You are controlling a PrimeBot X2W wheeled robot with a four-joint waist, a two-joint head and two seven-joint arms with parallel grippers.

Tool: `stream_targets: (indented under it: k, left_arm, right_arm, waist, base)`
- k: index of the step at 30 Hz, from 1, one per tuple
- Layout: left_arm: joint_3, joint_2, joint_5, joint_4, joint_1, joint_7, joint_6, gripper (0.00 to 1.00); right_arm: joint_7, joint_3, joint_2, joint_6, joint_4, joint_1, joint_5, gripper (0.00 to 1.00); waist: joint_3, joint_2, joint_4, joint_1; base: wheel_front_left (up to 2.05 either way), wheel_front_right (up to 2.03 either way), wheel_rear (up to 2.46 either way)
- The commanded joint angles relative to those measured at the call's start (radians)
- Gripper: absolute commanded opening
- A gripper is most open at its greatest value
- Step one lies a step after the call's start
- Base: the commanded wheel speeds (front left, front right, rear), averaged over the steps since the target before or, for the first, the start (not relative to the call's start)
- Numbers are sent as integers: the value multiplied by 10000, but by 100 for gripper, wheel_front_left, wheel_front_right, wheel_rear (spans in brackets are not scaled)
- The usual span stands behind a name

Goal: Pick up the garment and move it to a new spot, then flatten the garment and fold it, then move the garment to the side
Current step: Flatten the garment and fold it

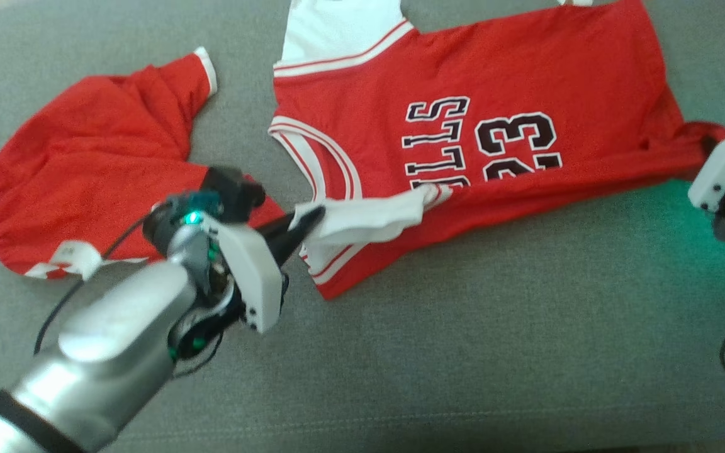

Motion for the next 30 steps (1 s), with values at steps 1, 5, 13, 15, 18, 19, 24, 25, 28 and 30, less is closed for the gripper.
stream_targets:
  k: [1,5,13,15,18,19,24,25,28,30]
  left_arm:
    - [372,71,108,99,-910,-16,-152,0]
    - [288,-262,391,828,-1596,-102,-252,87]
    - [707,-1118,1013,2461,-2265,-1760,518,100]
    - [932,-1400,909,2618,-2143,-2298,721,100]
    - [1433,-1769,748,2616,-1781,-2840,1172,100]
    - [1680,-1892,683,2508,-1590,-2938,1337,100]
    - [3604,-2482,960,924,-105,-3034,2060,100]
    - [4038,-2611,1162,538,304,-3035,2166,100]
    - [5042,-2997,1887,-434,1488,-3037,2264,100]
    - [5533,-3268,2287,-863,2216,-3038,2207,100]
  right_arm:
    - [24,-3,28,2,-258,-577,-457,0]
    - [-177,-444,15,2,-309,-976,-1260,100]
    - [-1630,-1422,462,2,-731,-1234,-2544,100]
    - [-2267,-1455,596,2,-907,-1125,-2614,100]
    - [-3344,-1291,818,2,-1198,-809,-2497,100]
    - [-3701,-1127,904,2,-1298,-658,-2403,100]
    - [-5157,220,1151,2,-2004,425,-1604,100]
    - [-5331,531,1121,2,-2217,716,-1480,100]
    - [-5647,1224,1039,2,-2961,1639,-1027,100]
    - [-5744,1473,1005,2,-3500,2279,-798,100]
  waist:
    - [305,-1,-13,1]
    - [678,-1,26,1]
    - [860,-1,85,1]
    - [755,-1,118,1]
    - [498,-1,142,1]
    - [392,-1,145,1]
    - [-157,-1,140,1]
    - [-275,-1,139,1]
    - [-630,-1,104,1]
    - [-854,-1,69,1]
  base:
    - [0,0,0]
    - [0,0,0]
    - [0,0,0]
    - [0,0,0]
    - [0,0,0]
    - [0,0,0]
    - [0,0,0]
    - [0,0,0]
    - [0,0,0]
    - [0,0,0]
